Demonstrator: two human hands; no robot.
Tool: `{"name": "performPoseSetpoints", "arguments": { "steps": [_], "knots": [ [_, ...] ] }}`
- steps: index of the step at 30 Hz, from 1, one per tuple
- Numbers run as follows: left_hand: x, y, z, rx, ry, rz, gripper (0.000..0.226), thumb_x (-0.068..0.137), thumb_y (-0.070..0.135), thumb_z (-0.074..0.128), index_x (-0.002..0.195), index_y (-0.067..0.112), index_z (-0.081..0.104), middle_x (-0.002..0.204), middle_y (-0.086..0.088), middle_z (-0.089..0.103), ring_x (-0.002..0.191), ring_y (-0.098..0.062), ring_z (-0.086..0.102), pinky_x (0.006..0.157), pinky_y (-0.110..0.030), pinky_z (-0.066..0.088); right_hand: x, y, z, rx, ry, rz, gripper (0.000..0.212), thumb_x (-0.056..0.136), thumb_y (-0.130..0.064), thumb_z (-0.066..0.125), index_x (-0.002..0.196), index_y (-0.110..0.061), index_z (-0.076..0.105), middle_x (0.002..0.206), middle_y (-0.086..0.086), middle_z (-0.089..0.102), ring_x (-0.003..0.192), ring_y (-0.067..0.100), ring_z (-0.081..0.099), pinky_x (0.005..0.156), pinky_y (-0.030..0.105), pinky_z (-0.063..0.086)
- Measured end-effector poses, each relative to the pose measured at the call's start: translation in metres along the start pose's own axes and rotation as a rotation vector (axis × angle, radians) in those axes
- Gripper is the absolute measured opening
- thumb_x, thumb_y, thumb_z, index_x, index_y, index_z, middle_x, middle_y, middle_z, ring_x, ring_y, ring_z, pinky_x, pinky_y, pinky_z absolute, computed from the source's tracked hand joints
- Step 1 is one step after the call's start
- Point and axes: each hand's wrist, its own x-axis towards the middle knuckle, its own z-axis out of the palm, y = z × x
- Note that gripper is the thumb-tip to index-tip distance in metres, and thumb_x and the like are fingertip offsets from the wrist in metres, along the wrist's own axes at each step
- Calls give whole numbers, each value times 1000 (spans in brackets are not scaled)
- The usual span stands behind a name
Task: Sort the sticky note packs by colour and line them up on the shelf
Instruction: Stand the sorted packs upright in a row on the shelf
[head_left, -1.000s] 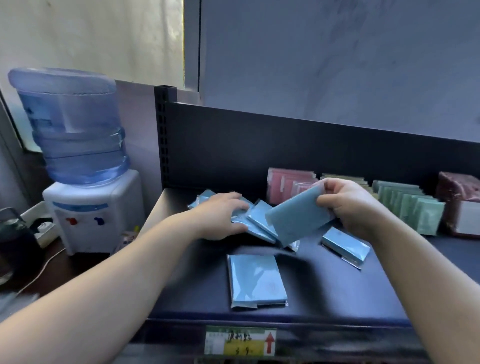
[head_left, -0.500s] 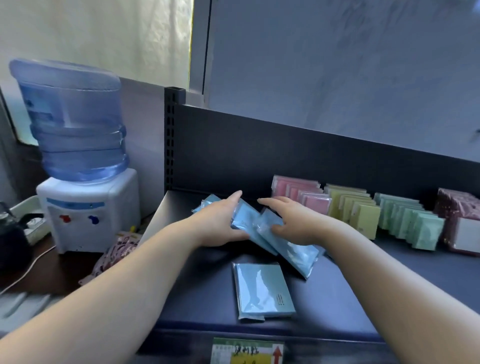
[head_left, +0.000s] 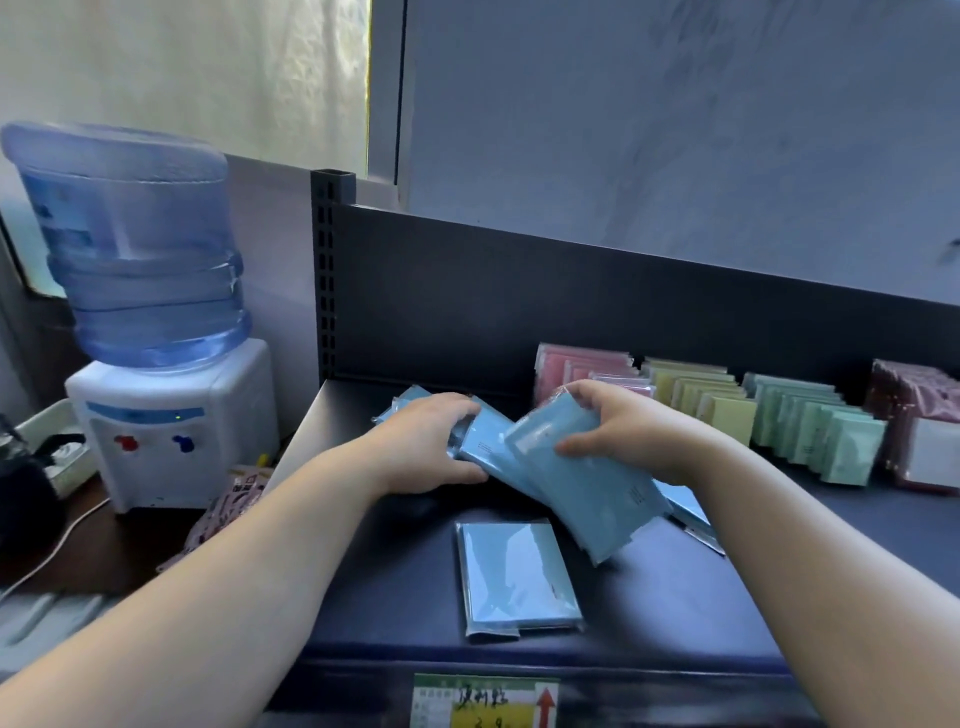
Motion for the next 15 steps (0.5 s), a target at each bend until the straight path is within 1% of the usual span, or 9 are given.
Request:
{"name": "performPoseSetpoints", "arguments": {
  "steps": [2,3,5,6,8,9,11,13,15],
  "knots": [
    [1,-1,2,-20,18,-1,71,74,42,76,134,18,47,135,6,48,125,-11,43,100,-18,30,4,1,2,265,46,23,29,85,-7,65,110,-18,54,101,6,68,82,20,69,70,36,57],
    [1,-2,2,-26,24,-3,71,73,45,76,132,19,48,133,8,49,123,-10,44,99,-18,32,6,2,3,390,81,36,25,87,-3,61,108,-15,54,99,9,67,80,23,68,69,37,56],
    [1,-2,3,-28,28,-10,73,71,49,76,132,20,48,133,9,47,122,-8,43,99,-17,31,12,4,7,565,159,63,24,87,1,59,105,-14,53,99,13,66,76,26,67,69,38,55],
    [1,-2,4,-26,29,-13,73,71,50,76,132,21,48,134,10,47,123,-8,43,99,-17,31,14,6,10,622,188,80,29,86,1,60,108,-14,51,100,14,65,75,27,66,68,39,54],
    [0,-2,4,-10,34,-15,74,71,51,76,132,22,47,134,11,46,124,-9,42,101,-19,32,16,10,15,685,216,113,39,85,1,62,116,-17,49,103,15,65,73,29,66,68,40,54],
    [0,-2,5,-2,35,-16,74,71,51,75,132,22,47,134,11,46,124,-9,42,101,-20,32,15,12,17,695,223,125,39,85,1,62,117,-17,50,104,15,65,73,28,66,68,40,55],
    [0,-3,5,3,35,-19,73,71,51,75,132,23,46,133,12,45,124,-9,41,101,-21,32,12,15,19,704,242,147,27,87,1,60,111,-11,55,99,14,65,71,25,65,66,36,54],
    [0,-3,6,4,36,-16,71,71,52,74,130,23,47,130,12,46,122,-8,42,100,-22,33,10,18,20,725,271,164,12,90,0,57,101,-4,58,89,15,65,67,22,64,61,33,54],
    [0,-3,6,-2,40,-12,69,69,55,73,127,25,49,126,13,48,119,-7,43,98,-21,34,8,20,20,803,316,176,6,91,0,56,97,0,57,86,16,64,67,23,64,57,31,54]
  ]
}}
